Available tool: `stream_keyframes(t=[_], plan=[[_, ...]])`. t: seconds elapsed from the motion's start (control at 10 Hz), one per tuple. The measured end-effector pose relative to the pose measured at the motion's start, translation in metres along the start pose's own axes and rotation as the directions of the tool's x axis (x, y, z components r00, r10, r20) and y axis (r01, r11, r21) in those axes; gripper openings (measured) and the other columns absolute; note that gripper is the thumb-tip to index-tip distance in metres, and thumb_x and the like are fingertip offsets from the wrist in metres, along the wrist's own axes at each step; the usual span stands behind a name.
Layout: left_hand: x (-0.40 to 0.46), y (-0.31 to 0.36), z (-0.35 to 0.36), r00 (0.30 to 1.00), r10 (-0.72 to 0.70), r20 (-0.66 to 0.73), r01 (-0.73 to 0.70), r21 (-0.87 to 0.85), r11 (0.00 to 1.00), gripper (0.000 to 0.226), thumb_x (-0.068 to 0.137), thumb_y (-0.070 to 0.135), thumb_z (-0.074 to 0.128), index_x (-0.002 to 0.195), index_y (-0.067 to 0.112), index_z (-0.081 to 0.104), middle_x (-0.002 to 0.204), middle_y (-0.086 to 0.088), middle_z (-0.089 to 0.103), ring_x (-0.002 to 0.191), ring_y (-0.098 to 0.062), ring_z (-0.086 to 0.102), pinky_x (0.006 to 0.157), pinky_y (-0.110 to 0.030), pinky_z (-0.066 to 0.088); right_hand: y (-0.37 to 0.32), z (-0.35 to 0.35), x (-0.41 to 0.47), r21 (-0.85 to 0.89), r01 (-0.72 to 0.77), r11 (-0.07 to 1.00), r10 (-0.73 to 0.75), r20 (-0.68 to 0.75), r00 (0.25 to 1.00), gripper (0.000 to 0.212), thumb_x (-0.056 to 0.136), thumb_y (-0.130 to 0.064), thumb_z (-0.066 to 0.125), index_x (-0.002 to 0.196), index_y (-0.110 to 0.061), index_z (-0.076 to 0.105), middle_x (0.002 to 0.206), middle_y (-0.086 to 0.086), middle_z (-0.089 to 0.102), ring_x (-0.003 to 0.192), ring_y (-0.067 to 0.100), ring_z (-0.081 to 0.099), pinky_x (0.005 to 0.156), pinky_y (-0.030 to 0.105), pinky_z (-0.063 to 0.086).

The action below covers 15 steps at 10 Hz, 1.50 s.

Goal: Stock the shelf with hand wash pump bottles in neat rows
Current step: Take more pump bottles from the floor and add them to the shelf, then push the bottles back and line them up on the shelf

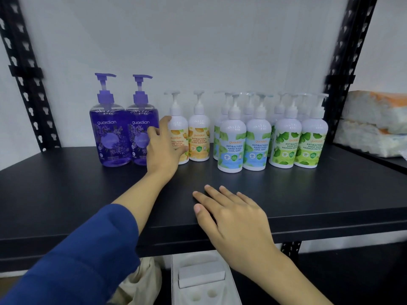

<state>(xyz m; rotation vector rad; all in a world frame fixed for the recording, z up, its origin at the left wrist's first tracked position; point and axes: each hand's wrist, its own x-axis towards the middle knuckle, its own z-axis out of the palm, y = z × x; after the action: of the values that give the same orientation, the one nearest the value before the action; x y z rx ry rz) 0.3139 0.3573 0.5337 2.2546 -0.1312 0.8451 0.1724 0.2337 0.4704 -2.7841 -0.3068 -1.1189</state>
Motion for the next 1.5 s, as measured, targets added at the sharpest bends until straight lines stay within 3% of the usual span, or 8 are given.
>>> stream_keyframes(t=[0.5, 0.7, 0.8, 0.9, 1.0, 1.1, 1.3, 1.5], plan=[[0.004, 0.000, 0.001, 1.000, 0.008, 0.003, -0.008, 0.091, 0.996, 0.077, 0.078, 0.024, 0.076, 0.138, 0.021, 0.029, 0.127, -0.015, 0.039, 0.106, -0.037, 0.055, 0.083, -0.045, 0.048, -0.001, -0.006, 0.000, 0.037, -0.020, 0.999, 0.016, 0.099, 0.995, 0.043, 0.091, -0.042, 0.033, 0.103, -0.035, 0.073, 0.106, -0.008, 0.072, 0.099, 0.014, 0.069, 0.081, 0.033, 0.054], [-0.004, -0.001, -0.007, 0.998, 0.049, 0.034, -0.053, 0.137, 0.989, 0.084, 0.078, 0.025, 0.076, 0.142, 0.013, 0.022, 0.132, -0.018, 0.041, 0.116, -0.037, 0.051, 0.084, -0.046, 0.047, -0.001, -0.009, 0.003, 0.048, -0.048, 0.998, 0.041, 0.125, 0.991, 0.043, 0.090, -0.043, 0.033, 0.103, -0.035, 0.073, 0.107, -0.008, 0.072, 0.099, 0.014, 0.068, 0.082, 0.032, 0.054], [-0.009, -0.004, -0.021, 0.995, 0.009, 0.097, -0.028, 0.194, 0.981, 0.066, 0.086, 0.028, 0.067, 0.137, 0.011, 0.028, 0.132, -0.019, 0.044, 0.114, -0.039, 0.051, 0.080, -0.046, 0.045, -0.004, -0.016, 0.003, 0.055, -0.022, 0.998, 0.009, 0.214, 0.977, 0.057, 0.090, -0.049, 0.016, 0.123, -0.037, 0.061, 0.130, -0.009, 0.059, 0.122, 0.014, 0.055, 0.100, 0.033, 0.042], [-0.019, -0.007, -0.038, 0.969, -0.011, 0.248, -0.093, 0.404, 0.910, 0.044, 0.093, 0.029, 0.053, 0.130, 0.008, 0.041, 0.124, -0.019, 0.049, 0.107, -0.038, 0.053, 0.076, -0.043, 0.045, -0.004, -0.031, 0.007, 0.134, -0.048, 0.990, -0.003, 0.355, 0.935, 0.050, 0.098, -0.049, 0.018, 0.138, -0.036, 0.045, 0.147, -0.011, 0.041, 0.138, 0.013, 0.034, 0.109, 0.030, 0.026], [-0.036, 0.003, -0.054, 0.925, -0.005, 0.379, -0.183, 0.458, 0.870, 0.032, 0.092, 0.024, 0.050, 0.120, 0.008, 0.051, 0.117, -0.016, 0.055, 0.102, -0.034, 0.055, 0.072, -0.038, 0.043, -0.003, -0.048, 0.006, 0.230, -0.125, 0.965, 0.055, 0.288, 0.956, 0.033, 0.097, -0.039, 0.042, 0.120, -0.027, 0.062, 0.122, -0.008, 0.061, 0.114, 0.013, 0.053, 0.086, 0.030, 0.042], [-0.061, 0.033, -0.063, 0.908, 0.115, 0.402, -0.292, 0.413, 0.862, 0.030, 0.090, 0.020, 0.048, 0.117, 0.009, 0.053, 0.116, -0.017, 0.056, 0.103, -0.037, 0.055, 0.075, -0.038, 0.042, 0.001, -0.069, -0.011, 0.178, -0.175, 0.968, 0.144, 0.173, 0.974, 0.022, 0.092, -0.032, 0.049, 0.101, -0.019, 0.066, 0.096, -0.004, 0.061, 0.093, 0.014, 0.053, 0.069, 0.029, 0.042], [-0.127, 0.106, -0.044, 0.766, 0.430, 0.477, -0.564, 0.180, 0.806, 0.020, 0.091, 0.019, 0.045, 0.103, 0.008, 0.057, 0.103, -0.013, 0.060, 0.092, -0.034, 0.056, 0.066, -0.033, 0.039, 0.037, -0.108, -0.078, -0.093, -0.397, 0.913, 0.405, 0.312, 0.859, 0.024, 0.089, -0.027, 0.049, 0.096, -0.010, 0.064, 0.092, 0.003, 0.063, 0.088, 0.024, 0.058, 0.064, 0.030, 0.042], [-0.211, 0.154, 0.011, 0.524, 0.623, 0.581, -0.752, -0.026, 0.658, 0.012, 0.093, 0.017, 0.043, 0.093, 0.009, 0.052, 0.099, -0.011, 0.057, 0.088, -0.033, 0.056, 0.063, -0.034, 0.036, 0.087, -0.129, -0.159, -0.328, -0.567, 0.756, 0.655, 0.356, 0.667, 0.025, 0.094, -0.027, 0.046, 0.097, -0.007, 0.062, 0.089, 0.007, 0.060, 0.078, 0.027, 0.057, 0.060, 0.030, 0.039]])
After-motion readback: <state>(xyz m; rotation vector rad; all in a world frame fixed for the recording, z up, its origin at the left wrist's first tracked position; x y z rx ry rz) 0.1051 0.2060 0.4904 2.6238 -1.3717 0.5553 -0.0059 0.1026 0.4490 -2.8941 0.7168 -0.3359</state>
